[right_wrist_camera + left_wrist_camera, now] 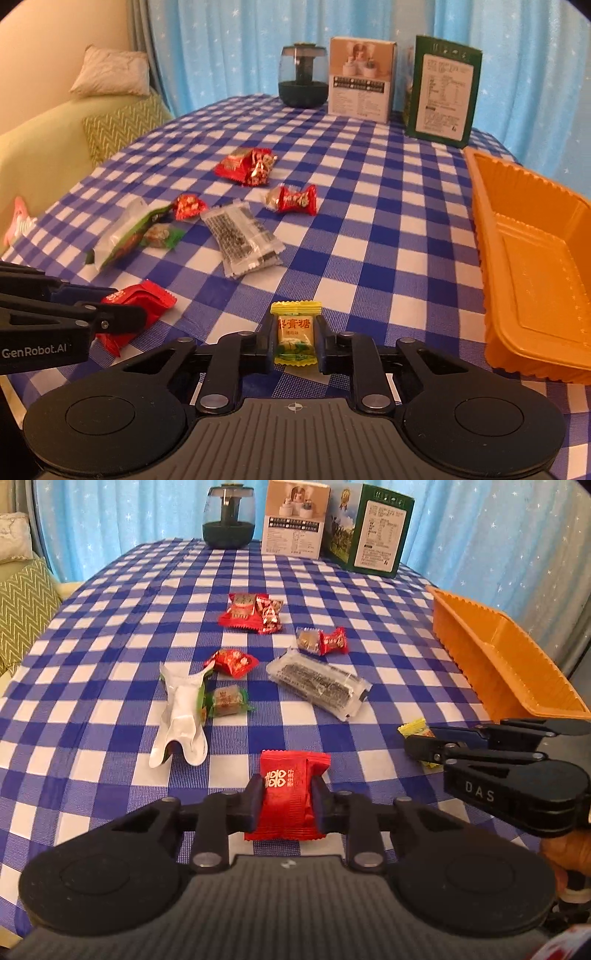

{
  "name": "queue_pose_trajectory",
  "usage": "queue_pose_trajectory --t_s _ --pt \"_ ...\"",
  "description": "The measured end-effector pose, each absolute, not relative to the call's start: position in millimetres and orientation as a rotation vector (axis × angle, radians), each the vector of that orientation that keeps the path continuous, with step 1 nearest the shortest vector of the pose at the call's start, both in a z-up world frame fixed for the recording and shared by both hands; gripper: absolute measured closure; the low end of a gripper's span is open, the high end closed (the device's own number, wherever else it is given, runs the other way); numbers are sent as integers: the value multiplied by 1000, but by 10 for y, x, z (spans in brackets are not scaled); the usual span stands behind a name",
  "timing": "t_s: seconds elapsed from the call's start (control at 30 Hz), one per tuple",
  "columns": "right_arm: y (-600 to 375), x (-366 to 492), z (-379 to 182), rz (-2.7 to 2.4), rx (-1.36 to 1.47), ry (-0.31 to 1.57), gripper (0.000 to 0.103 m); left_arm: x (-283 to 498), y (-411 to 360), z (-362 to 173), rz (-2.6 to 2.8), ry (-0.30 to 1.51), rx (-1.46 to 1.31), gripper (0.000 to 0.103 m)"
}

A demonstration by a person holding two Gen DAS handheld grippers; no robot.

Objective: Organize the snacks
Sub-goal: 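Carry both candies over the orange tray and open both tools to drop them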

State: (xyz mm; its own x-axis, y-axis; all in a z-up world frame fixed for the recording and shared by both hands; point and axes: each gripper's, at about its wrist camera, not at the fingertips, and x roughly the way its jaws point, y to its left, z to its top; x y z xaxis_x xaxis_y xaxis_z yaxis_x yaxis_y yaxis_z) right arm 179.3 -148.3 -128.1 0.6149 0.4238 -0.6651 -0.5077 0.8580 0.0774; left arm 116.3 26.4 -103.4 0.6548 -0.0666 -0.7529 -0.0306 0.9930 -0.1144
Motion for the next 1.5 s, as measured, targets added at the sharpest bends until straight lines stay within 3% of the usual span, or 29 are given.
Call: queue_pose_trajectory --t_s 0.3,0.67,1.07,1.5 --pt "-1700 1646 -885 472 -64 628 82 1158 92 -740 -50 798 -104 79" --pt "-2663 1799 -495 190 55 577 82 1466 -582 -436 -183 735 -140 79" --pt "-3480 1936 -527 -12 265 536 82 1922 -1297 -298 -287 709 -130 79" --pt "-3622 1997 -617 -36 310 555 82 2229 -1711 -472 -355 733 -144 78"
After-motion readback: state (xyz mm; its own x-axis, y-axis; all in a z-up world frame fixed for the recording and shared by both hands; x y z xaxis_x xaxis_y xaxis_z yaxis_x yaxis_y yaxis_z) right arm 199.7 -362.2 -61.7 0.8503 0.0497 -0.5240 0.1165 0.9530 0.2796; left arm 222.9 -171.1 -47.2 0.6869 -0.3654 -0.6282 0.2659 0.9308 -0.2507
